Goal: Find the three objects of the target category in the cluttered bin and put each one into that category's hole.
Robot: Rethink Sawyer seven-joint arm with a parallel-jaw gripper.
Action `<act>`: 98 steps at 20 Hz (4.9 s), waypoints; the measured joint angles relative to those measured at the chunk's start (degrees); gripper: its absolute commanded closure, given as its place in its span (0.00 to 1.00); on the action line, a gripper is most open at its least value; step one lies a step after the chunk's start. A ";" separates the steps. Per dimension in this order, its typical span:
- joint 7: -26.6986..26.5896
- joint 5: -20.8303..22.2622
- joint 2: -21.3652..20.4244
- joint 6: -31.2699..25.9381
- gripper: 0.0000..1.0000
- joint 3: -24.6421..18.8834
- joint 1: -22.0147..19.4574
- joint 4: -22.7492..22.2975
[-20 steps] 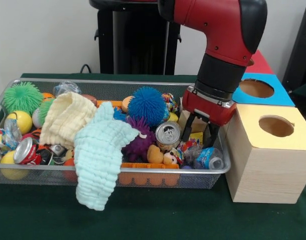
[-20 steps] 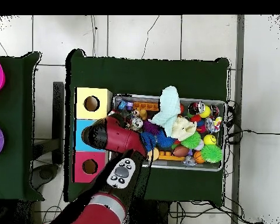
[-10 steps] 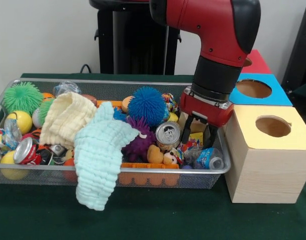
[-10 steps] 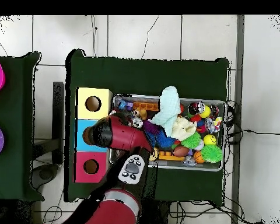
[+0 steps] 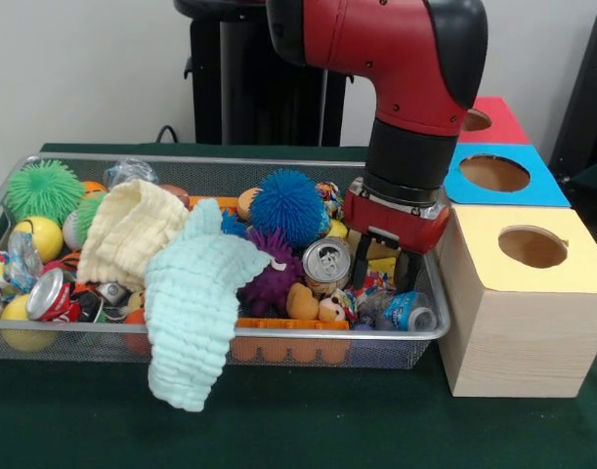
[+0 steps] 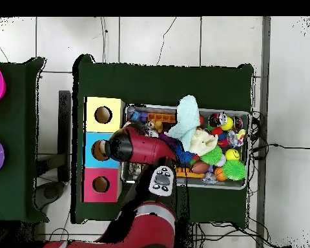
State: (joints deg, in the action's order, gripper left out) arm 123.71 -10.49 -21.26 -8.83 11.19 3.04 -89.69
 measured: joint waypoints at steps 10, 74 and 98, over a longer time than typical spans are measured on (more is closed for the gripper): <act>0.00 4.42 -1.32 -12.09 0.00 -5.28 -5.43 3.53; 0.00 14.27 -4.61 -20.19 0.00 -12.02 -11.33 6.77; -0.17 24.04 -4.46 -21.83 0.00 -17.98 -22.60 7.83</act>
State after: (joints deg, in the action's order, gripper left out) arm 123.54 13.55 -25.72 -30.67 -6.80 -19.56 -81.86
